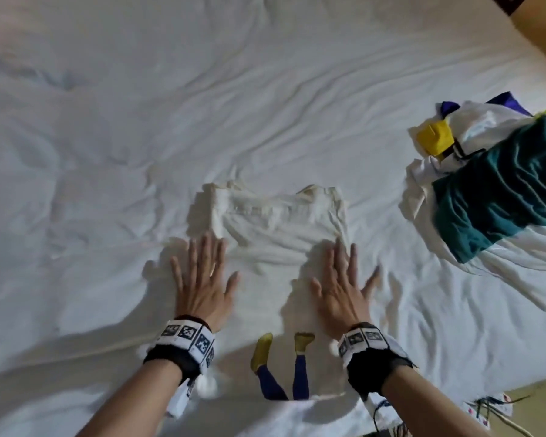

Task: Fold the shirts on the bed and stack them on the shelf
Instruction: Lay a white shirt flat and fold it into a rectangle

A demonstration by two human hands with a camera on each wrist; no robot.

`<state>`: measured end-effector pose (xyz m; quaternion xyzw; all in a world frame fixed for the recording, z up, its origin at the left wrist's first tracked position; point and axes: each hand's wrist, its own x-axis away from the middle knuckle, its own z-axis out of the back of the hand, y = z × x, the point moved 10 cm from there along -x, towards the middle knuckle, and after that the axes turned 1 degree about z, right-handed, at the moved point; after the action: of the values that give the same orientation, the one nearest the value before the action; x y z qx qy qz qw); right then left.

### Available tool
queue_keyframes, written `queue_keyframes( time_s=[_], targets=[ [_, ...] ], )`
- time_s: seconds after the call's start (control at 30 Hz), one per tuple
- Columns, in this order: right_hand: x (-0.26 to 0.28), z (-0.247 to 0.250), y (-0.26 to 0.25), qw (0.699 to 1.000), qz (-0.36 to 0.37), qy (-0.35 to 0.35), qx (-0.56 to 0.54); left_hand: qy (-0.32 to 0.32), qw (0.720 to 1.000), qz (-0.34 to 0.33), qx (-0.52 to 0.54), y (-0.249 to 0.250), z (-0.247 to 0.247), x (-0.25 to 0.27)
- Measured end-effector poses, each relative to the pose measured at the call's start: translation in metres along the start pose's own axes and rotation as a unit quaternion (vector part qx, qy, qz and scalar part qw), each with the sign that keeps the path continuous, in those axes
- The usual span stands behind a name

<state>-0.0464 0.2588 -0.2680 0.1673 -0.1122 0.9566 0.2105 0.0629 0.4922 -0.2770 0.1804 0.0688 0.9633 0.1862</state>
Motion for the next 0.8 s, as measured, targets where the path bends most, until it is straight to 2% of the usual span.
queue_keyframes(
  time_s=[0.07, 0.1, 0.17, 0.27, 0.37, 0.4, 0.47, 0.53, 0.6, 0.7, 0.8],
  targets=[
    [-0.011, 0.002, -0.060, 0.989, 0.143, 0.021, 0.012, 0.013, 0.995, -0.097, -0.028, 0.051, -0.005, -0.022],
    [-0.019, -0.001, -0.078, 0.982, 0.188, 0.010, 0.014, 0.008, 0.992, -0.116, -0.046, 0.064, -0.007, -0.034],
    [-0.044, -0.004, -0.075, 0.981, 0.194, -0.019, 0.008, -0.015, 0.992, -0.111, -0.054, 0.060, -0.011, -0.059],
    [-0.085, 0.002, -0.014, 0.998, 0.065, -0.014, -0.019, -0.043, 0.997, -0.039, -0.059, 0.012, -0.006, -0.090],
    [-0.096, 0.023, 0.046, 0.982, -0.133, 0.024, -0.128, 0.000, 0.998, 0.061, -0.007, -0.028, 0.027, -0.097],
    [-0.094, 0.031, 0.052, 0.975, -0.164, 0.050, -0.144, 0.025, 0.995, 0.085, 0.036, -0.033, 0.038, -0.096],
    [-0.092, 0.048, 0.050, 0.968, -0.171, 0.091, -0.158, 0.068, 0.983, 0.127, 0.113, -0.039, 0.050, -0.098],
    [-0.096, 0.046, 0.050, 0.954, -0.187, 0.072, -0.222, 0.063, 0.959, 0.184, 0.207, -0.044, 0.051, -0.103],
    [-0.100, 0.040, 0.057, 0.927, -0.225, 0.041, -0.298, 0.014, 0.916, 0.241, 0.320, -0.049, 0.043, -0.109],
    [-0.110, 0.048, 0.060, 0.893, -0.236, 0.021, -0.384, -0.055, 0.868, 0.247, 0.427, -0.046, 0.037, -0.116],
    [-0.116, 0.073, 0.047, 0.847, -0.204, 0.051, -0.488, -0.031, 0.797, 0.238, 0.554, -0.044, 0.055, -0.113]
  ],
)
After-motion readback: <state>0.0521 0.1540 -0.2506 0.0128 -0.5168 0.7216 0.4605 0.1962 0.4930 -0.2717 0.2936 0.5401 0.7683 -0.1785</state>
